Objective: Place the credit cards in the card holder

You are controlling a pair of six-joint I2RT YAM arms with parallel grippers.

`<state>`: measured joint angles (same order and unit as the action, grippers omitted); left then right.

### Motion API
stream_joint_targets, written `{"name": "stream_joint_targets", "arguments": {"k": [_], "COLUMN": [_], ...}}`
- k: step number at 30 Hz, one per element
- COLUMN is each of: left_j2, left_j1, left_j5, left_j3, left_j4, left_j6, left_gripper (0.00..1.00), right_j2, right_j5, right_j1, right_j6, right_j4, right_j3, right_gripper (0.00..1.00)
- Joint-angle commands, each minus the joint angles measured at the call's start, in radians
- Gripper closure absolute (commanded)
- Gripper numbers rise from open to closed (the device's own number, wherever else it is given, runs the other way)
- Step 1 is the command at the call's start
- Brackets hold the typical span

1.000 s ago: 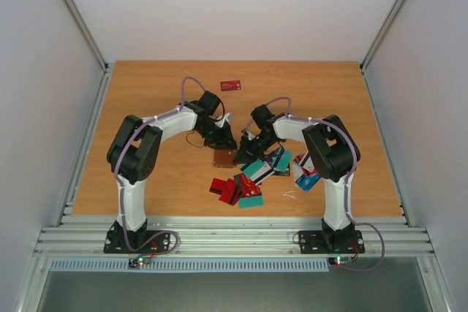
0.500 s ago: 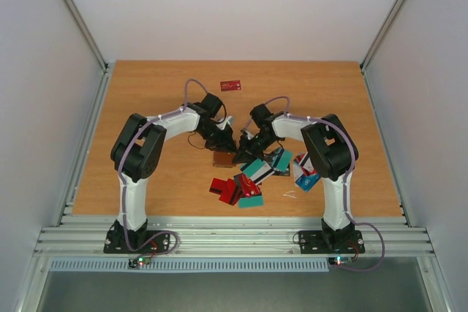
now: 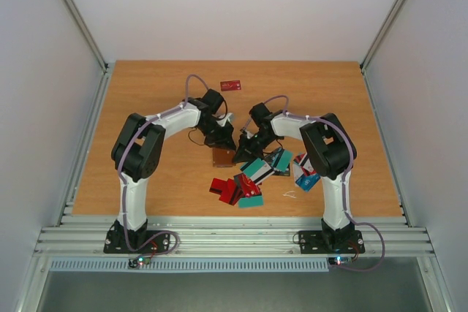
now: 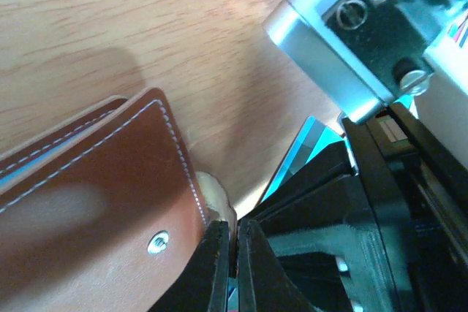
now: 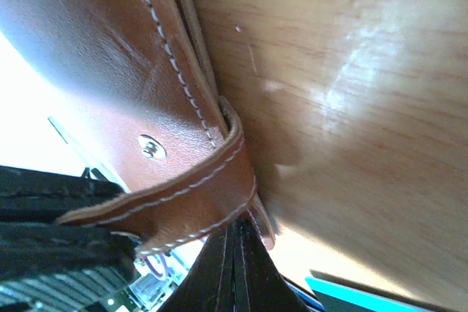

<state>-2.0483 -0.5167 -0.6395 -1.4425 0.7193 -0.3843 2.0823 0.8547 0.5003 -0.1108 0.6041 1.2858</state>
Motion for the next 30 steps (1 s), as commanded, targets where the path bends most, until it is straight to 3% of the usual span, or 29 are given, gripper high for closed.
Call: {"name": "stream_joint_targets", "arguments": {"k": [1, 20, 30], "left_j2": [0.016, 0.012, 0.008], "left_j1": [-0.004, 0.003, 0.037], "left_j5": [0.041, 0.131, 0.126], "left_j3": [-0.04, -0.049, -0.053], "left_j4": [0.088, 0.132, 0.149], "left_j6": [0.027, 0.084, 0.178], "left_gripper": [1.0, 1.0, 0.99], "right_j2": [0.03, -0.007, -0.068], "right_j5": [-0.065, -0.046, 0.06], "right_j1": [0.003, 0.001, -0.006], "right_j6": [0.003, 0.027, 0.011], "right_j4": [0.032, 0.07, -0.02], "right_j3": [0.009, 0.043, 0.068], "right_gripper": [0.99, 0.99, 0.88]}}
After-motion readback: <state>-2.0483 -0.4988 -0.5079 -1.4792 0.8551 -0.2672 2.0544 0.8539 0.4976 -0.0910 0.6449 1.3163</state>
